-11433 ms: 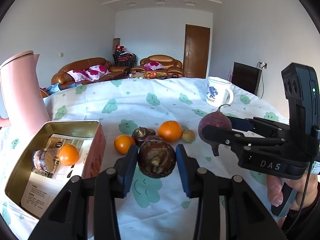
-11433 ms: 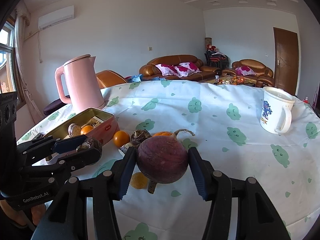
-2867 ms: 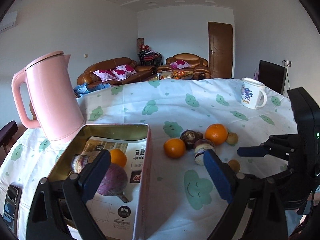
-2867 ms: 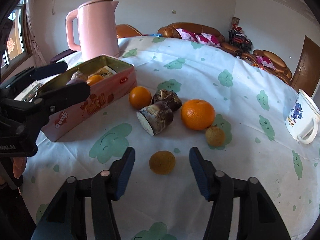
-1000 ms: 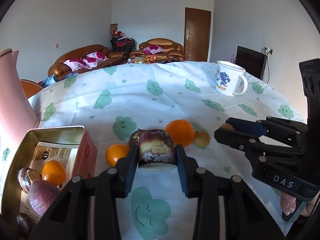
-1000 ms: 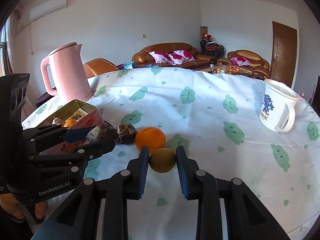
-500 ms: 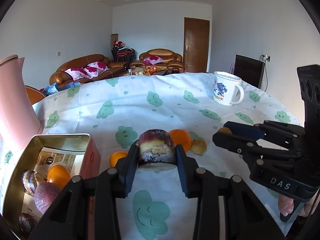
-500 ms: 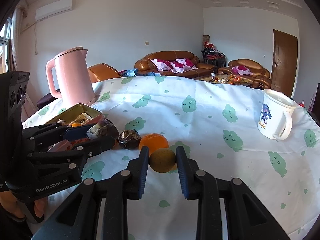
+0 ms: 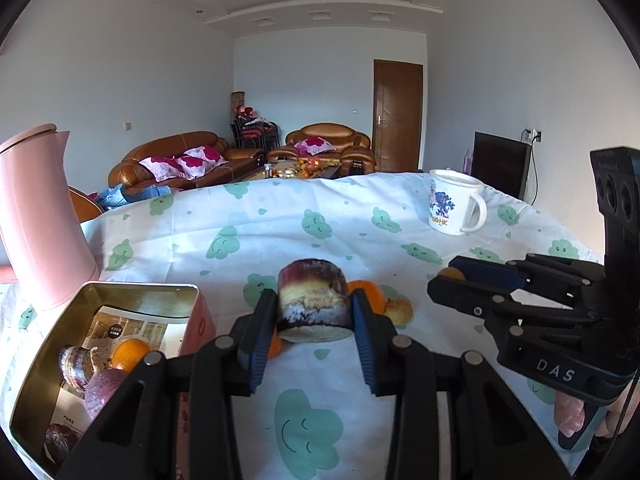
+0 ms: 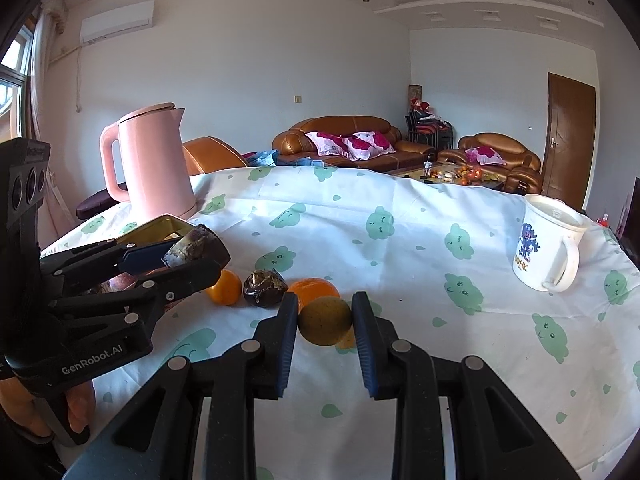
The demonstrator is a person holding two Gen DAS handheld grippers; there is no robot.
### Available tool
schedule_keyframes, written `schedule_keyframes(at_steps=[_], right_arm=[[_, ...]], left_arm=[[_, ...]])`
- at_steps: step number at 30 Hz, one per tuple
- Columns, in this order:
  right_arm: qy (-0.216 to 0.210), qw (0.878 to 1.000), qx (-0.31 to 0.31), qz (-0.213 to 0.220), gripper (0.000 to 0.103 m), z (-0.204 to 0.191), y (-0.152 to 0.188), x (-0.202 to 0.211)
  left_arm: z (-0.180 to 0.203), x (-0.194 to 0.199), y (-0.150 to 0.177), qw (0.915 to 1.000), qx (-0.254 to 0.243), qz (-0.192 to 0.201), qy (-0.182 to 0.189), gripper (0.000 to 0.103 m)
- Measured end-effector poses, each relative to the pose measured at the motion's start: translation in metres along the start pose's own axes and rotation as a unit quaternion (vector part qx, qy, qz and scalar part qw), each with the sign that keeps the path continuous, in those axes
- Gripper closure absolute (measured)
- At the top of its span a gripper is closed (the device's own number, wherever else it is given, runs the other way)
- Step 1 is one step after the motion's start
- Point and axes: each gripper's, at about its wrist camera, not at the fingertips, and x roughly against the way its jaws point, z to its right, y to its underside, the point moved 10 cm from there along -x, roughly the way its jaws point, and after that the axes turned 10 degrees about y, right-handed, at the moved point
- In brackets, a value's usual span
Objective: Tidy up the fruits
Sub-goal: 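Lift the taro piece with the left tool while the right tool holds the small fruit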
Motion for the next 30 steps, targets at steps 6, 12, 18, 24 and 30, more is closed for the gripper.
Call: schedule_keyframes(at_steps=[6,12,18,24,30], right_arm=[[0.001,1.0,0.001,0.013,0.074,0.0,-0.003,0.005],[0.001,1.0,0.002,0.025,0.074,0.0,-0.005,0.009],[0.002,0.999,0.002,0.038,0.074,0.001,-0.007,0.014],[0.003,0.999,0.004,0.049,0.074,0.0,-0.008,0.018],[0.004,0.998,0.004,0.058,0.074,0.0,-0.01,0.022]], left_arm=[[0.0,0.005,-0.002,0.9999,-0.005,0.012,-0.005,0.064],[0.001,0.01,-0.004,0.9995,-0.01,0.025,-0.014,0.064],[0.001,0.016,-0.006,0.9991,-0.012,0.035,-0.021,0.064],[0.001,0.02,-0.007,0.9986,-0.013,0.044,-0.025,0.064],[0.002,0.023,-0.007,0.9981,-0.017,0.051,-0.029,0.064]])
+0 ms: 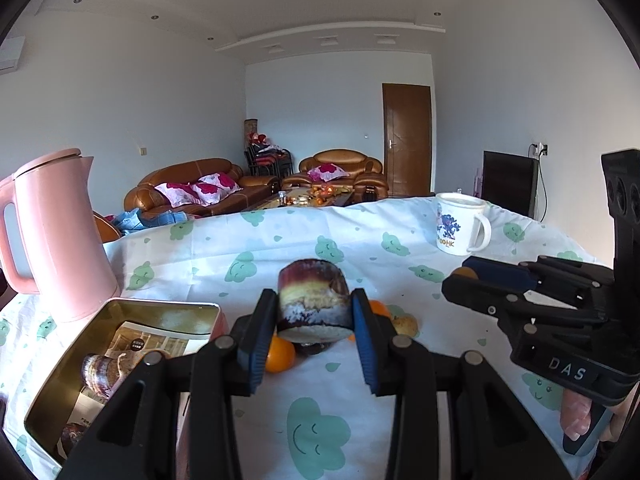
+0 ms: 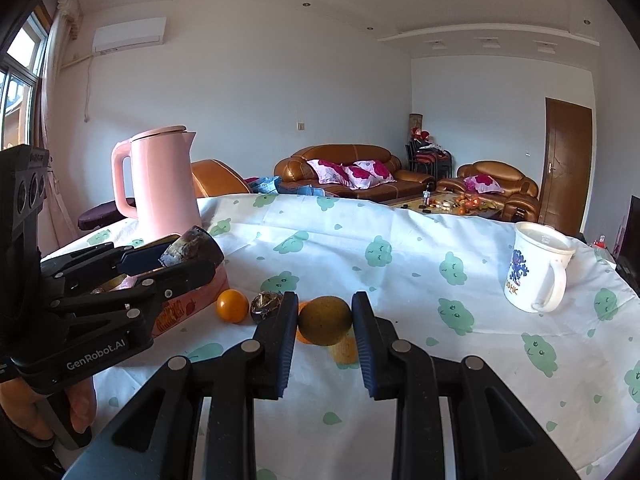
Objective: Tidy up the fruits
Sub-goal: 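Lift the taro piece with the left tool while the right tool holds the small fruit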
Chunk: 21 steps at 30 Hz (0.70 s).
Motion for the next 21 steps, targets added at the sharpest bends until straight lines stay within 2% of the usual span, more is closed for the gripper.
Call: schedule_keyframes(at_steps=[21], right_arm=[[0.005,0.999,0.001,0.039,0.074,0.0,-0.005,0.015]], left_arm=[[0.004,0.014,-0.006,0.9991,-0.019,0.028,-0.025,0.064]])
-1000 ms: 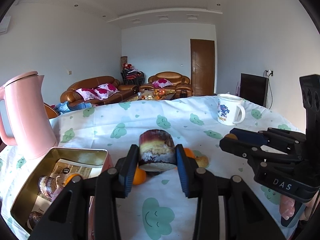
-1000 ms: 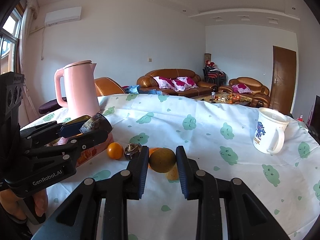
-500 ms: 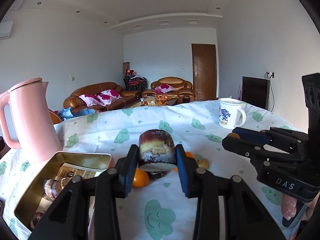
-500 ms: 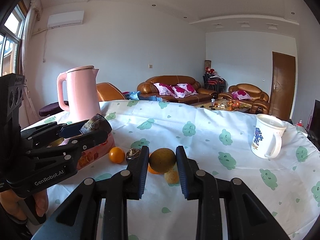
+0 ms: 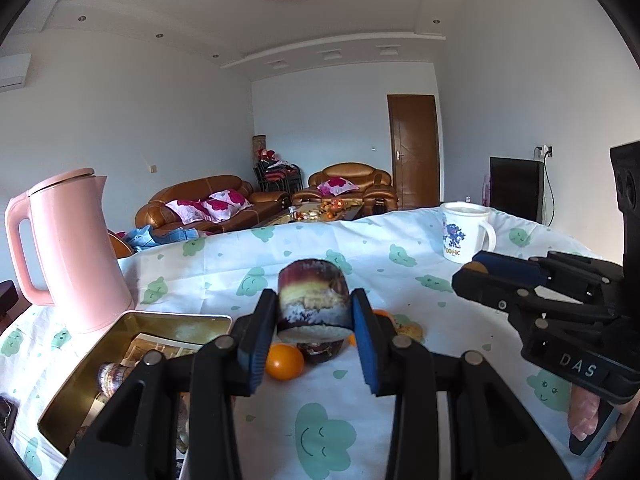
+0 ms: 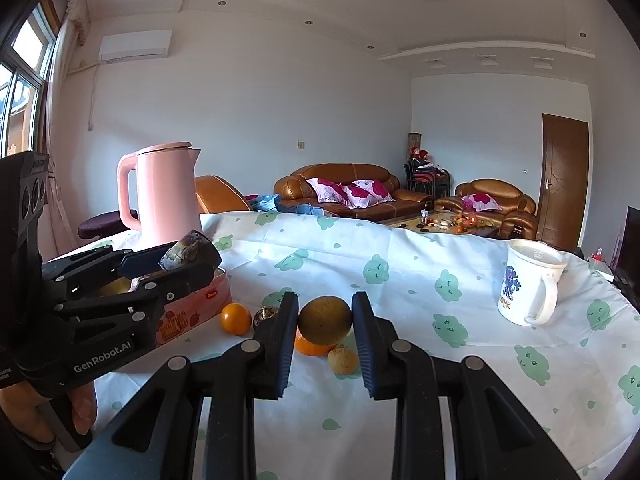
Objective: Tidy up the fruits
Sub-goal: 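Lift the taro piece with the left tool while the right tool holds the small fruit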
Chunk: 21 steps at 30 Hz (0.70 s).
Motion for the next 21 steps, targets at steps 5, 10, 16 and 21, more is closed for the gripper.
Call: schedule_keyframes(at_steps=[5,10,16,21], right_arm=[[0.0,1.0,0.003,0.001,0.074,-0.002,0.0,0.001],[0.0,1.0,0.011,0.003,0.074,-0.005,-0.001,0.001],[0.0,1.0,0.017,0.002,0.074,-0.008,0.0,0.001],[-0.004,1.0,0.025,-0.001,0.074,-0.015,-0.001,-0.002]], left_arm=[[0.001,0.003,-0.001,1.0,-0.002,0.004,-0.002,0.064],[0.001,0.008,0.0,1.0,0.005,0.003,-0.005,0.064],[-0.004,0.012,0.0,0.9999,0.014,0.0,-0.007,0.064],[-0.01,0.014,0.001,0.9998,0.017,-0.001,-0.011,0.064]])
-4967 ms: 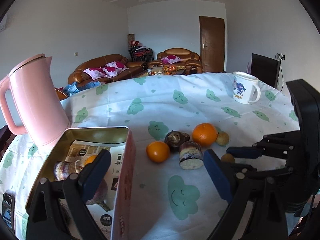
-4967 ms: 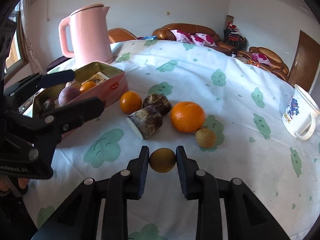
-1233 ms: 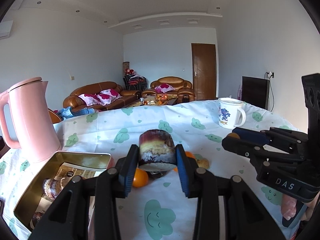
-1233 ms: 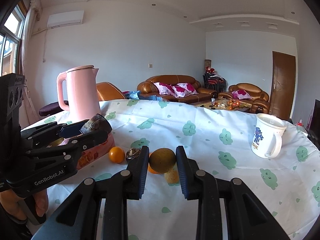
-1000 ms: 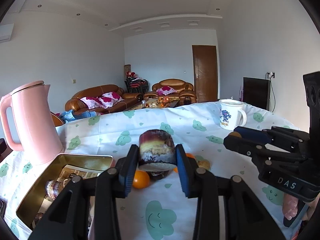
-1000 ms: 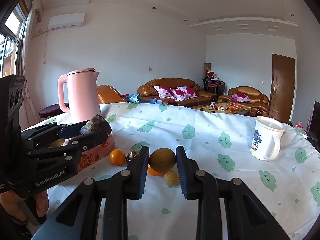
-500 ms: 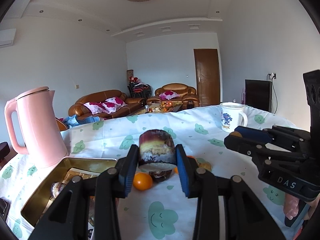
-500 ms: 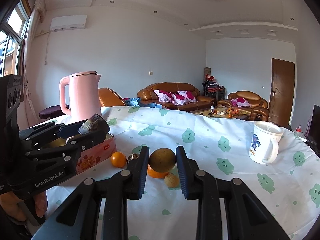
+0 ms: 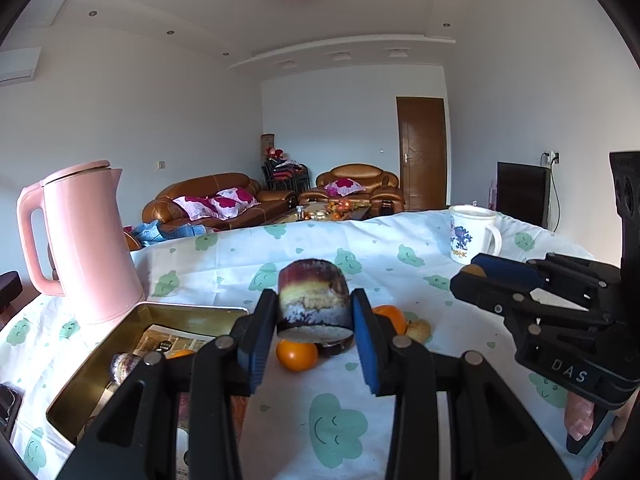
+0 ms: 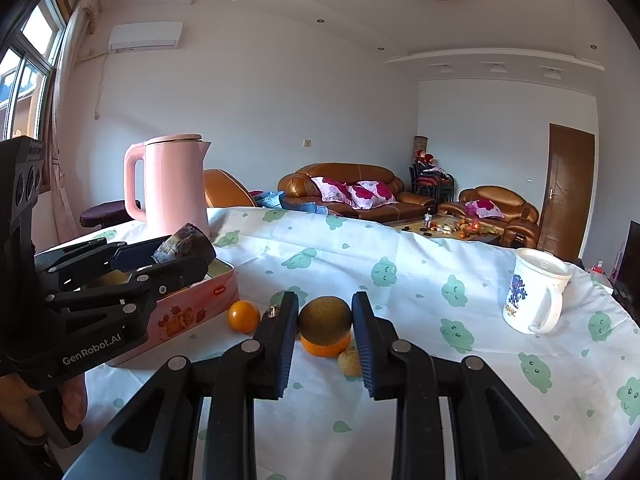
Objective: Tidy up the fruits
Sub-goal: 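Lift the taro piece with the left tool while the right tool holds the small fruit, then carry the taro piece and the small fruit over the tin box with both tools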
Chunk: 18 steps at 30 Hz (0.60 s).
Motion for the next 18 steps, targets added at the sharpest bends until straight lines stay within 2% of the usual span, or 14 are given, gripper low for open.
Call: schedule_keyframes(at_steps=[18], right_arm=[[-0.026,0.999,0.025,-0.002,0.074,-0.034,-0.009,-0.006]], left_arm=[[-0.033,0.01,0.007,0.9994,0.022,-0.006,-0.025,0.064]])
